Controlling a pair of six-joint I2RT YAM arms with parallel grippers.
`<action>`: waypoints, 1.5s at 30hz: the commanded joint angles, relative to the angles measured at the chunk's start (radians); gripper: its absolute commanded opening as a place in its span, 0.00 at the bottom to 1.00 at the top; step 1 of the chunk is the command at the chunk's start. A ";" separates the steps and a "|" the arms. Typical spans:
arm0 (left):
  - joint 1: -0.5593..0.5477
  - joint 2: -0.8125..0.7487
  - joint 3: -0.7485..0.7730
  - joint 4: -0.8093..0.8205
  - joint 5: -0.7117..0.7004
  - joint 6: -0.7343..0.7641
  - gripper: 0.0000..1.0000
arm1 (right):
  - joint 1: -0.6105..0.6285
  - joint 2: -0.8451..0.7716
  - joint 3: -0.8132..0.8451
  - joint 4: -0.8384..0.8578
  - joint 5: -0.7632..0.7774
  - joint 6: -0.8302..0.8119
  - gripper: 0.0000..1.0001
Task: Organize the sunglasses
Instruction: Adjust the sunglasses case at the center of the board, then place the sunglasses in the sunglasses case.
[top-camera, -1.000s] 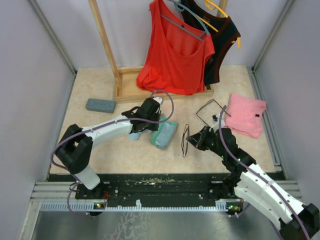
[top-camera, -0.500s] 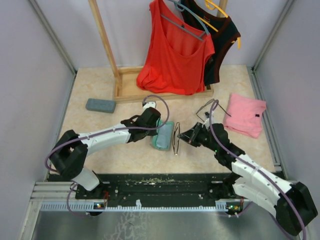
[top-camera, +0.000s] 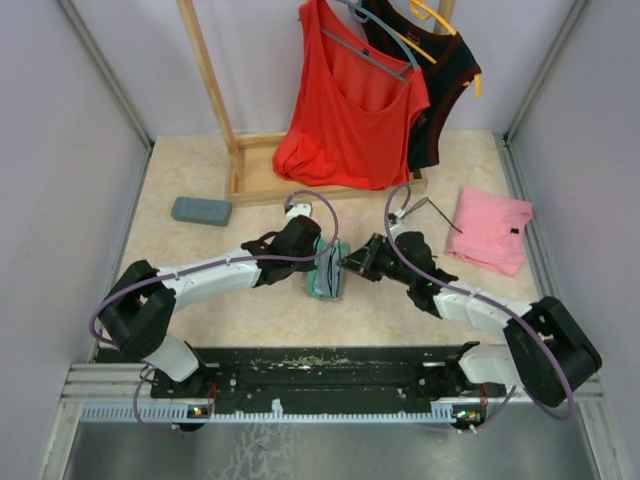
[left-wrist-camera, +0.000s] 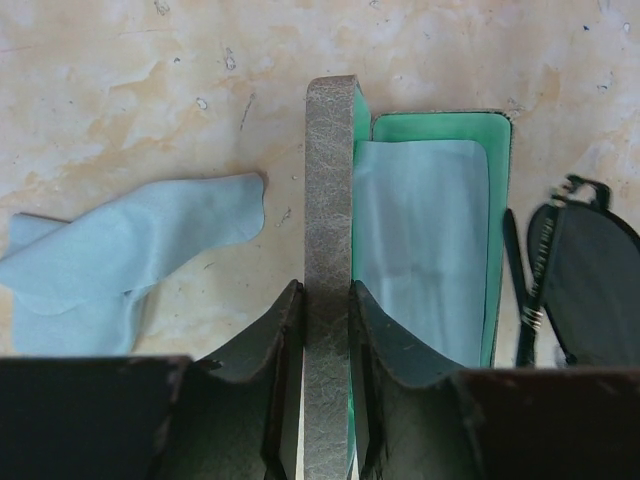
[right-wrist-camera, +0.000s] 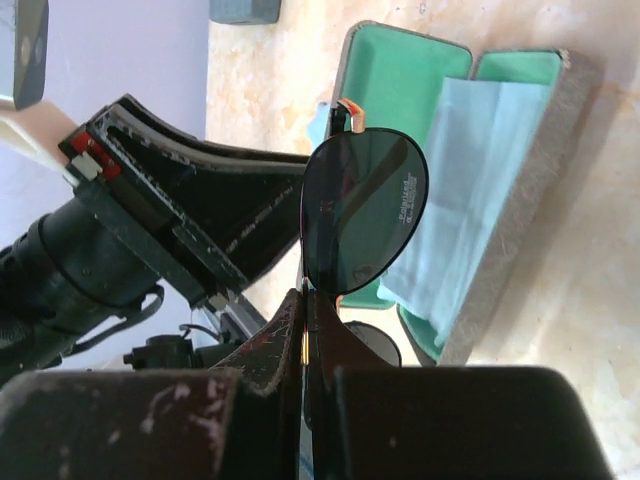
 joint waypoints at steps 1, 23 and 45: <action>-0.006 -0.037 -0.003 0.043 0.008 -0.005 0.28 | -0.007 0.085 0.078 0.209 -0.036 0.024 0.00; -0.006 -0.035 0.002 0.038 0.005 -0.001 0.29 | -0.007 0.393 0.068 0.512 -0.012 0.126 0.00; -0.007 -0.047 -0.002 0.028 -0.009 -0.003 0.30 | -0.007 0.426 0.048 0.425 0.067 0.030 0.10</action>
